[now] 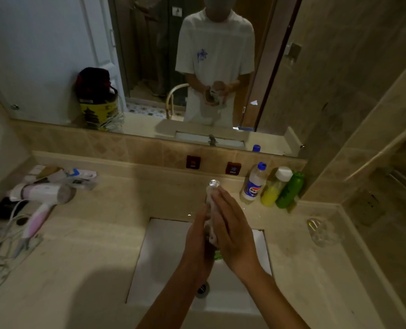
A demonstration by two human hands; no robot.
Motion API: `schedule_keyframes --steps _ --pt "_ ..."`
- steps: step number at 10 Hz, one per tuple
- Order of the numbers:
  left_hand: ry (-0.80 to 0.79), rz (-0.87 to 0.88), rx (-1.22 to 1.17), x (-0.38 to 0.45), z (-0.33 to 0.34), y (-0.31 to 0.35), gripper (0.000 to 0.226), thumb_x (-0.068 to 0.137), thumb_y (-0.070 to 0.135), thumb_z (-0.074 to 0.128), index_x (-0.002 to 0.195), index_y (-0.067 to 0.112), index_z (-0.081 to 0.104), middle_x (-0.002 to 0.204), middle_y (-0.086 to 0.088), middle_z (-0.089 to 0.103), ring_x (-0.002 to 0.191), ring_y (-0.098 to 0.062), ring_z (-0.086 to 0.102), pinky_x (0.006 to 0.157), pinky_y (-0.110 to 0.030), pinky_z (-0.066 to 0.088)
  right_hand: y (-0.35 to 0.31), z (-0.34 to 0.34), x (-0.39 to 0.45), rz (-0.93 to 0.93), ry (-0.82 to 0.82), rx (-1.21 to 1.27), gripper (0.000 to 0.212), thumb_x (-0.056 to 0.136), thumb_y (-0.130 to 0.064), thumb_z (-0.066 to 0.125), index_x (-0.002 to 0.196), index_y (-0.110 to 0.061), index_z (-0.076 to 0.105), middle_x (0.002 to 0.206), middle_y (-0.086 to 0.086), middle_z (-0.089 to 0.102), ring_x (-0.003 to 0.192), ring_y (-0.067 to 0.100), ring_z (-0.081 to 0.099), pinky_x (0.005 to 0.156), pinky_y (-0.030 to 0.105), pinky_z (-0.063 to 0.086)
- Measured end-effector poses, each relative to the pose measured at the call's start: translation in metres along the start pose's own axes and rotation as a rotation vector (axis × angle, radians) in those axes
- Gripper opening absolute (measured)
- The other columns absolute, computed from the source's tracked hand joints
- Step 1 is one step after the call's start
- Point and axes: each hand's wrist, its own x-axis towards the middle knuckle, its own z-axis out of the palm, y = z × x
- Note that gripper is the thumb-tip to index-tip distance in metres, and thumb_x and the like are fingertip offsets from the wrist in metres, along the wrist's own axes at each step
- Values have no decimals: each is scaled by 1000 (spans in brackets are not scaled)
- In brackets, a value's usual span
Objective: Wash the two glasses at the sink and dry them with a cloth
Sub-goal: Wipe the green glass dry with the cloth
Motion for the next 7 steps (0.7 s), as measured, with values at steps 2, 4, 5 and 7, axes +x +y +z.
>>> schedule_keyframes --steps 2,4,5,7 --pt "39 -18 47 3 -5 1 64 84 51 72 128 6 63 122 -24 69 115 -39 66 101 -60 51 32 7 -2 233 -402 -348 62 104 -41 31 155 -17 4 165 1 10 151 20 7 118 38 -5" --pt "140 46 45 23 -17 -2 53 80 48 69 101 0 68 75 -10 67 64 -18 68 58 -30 54 8 28 -32 0 -62 34 48 106 -28 35 153 -22 25 162 -7 22 150 9 19 122 26 18" --pt "134 18 79 26 -19 -3 58 74 56 69 99 4 76 88 -17 74 82 -27 73 76 -39 57 19 33 -37 -22 -92 32 54 104 -32 33 156 -23 17 163 -14 12 152 12 12 123 37 17" --pt "45 -79 4 20 -15 -5 62 85 46 63 122 -3 66 117 -26 70 106 -39 67 93 -47 52 31 8 8 324 -140 457 36 95 -60 35 128 -74 32 144 -45 31 142 -10 25 120 27 22"
